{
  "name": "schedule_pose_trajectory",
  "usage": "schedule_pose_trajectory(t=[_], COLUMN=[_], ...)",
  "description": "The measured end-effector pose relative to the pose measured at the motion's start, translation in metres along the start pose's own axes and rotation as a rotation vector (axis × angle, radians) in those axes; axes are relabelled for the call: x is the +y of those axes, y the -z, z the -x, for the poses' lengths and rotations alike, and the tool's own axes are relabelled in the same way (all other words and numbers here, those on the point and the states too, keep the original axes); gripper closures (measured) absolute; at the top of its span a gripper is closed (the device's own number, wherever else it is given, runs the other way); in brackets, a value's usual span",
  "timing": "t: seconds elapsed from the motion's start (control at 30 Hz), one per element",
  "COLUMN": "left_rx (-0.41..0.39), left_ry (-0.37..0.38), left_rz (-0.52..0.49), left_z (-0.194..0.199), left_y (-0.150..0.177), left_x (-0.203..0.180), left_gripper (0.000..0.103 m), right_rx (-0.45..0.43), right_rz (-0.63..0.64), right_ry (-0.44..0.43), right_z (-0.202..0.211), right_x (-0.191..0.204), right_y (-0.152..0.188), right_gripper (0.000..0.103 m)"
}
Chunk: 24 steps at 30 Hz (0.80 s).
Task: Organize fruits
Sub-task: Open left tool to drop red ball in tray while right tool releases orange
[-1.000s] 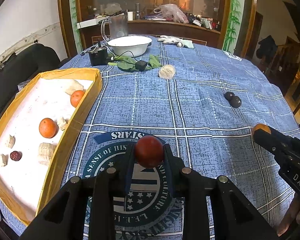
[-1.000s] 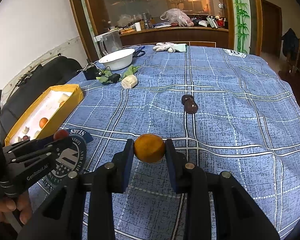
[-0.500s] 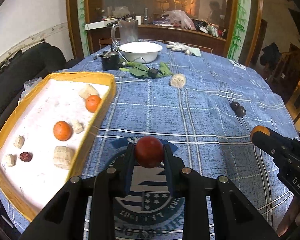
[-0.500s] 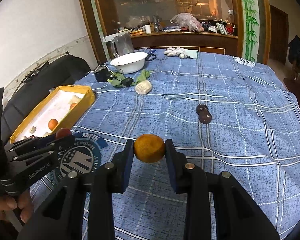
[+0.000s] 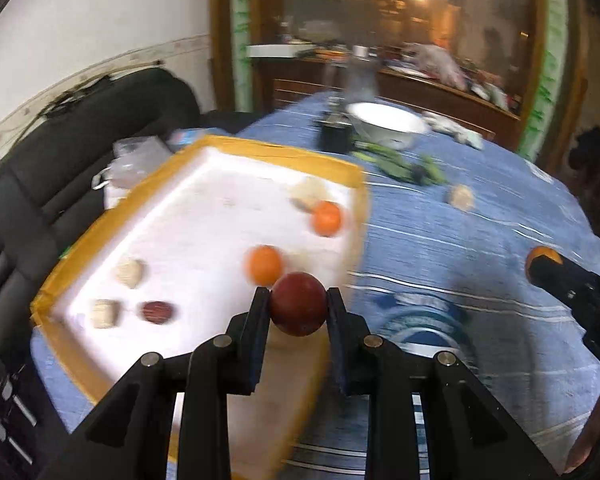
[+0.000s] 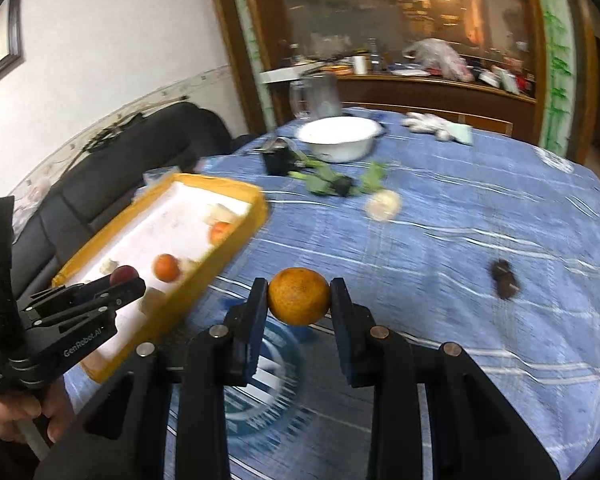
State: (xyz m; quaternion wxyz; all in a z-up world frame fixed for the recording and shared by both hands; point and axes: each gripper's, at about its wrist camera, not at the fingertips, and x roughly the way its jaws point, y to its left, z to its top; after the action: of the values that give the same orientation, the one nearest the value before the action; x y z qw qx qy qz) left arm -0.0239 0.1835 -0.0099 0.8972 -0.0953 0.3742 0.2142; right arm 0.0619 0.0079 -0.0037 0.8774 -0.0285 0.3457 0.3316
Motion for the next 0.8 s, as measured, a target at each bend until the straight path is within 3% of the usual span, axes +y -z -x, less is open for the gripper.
schedule_pose_trajectory(t=[0.27,0.8], left_rx=[0.015,0.045], left_ry=[-0.112,-0.160], left_rz=[0.084,0.126], left_z=[-0.021,-0.059], left_y=[-0.014,-0.048], left_x=[0.056,0.084], left_gripper=[0.076,0.076], right_rx=[0.019,0.096], right_rz=[0.082,0.116], right_ry=[-0.089,-0.139], right_z=[-0.040,-0.108], right_x=[0.062,0.101], right_y=[-0.021,-0.041], right_gripper=[0.069,0.069])
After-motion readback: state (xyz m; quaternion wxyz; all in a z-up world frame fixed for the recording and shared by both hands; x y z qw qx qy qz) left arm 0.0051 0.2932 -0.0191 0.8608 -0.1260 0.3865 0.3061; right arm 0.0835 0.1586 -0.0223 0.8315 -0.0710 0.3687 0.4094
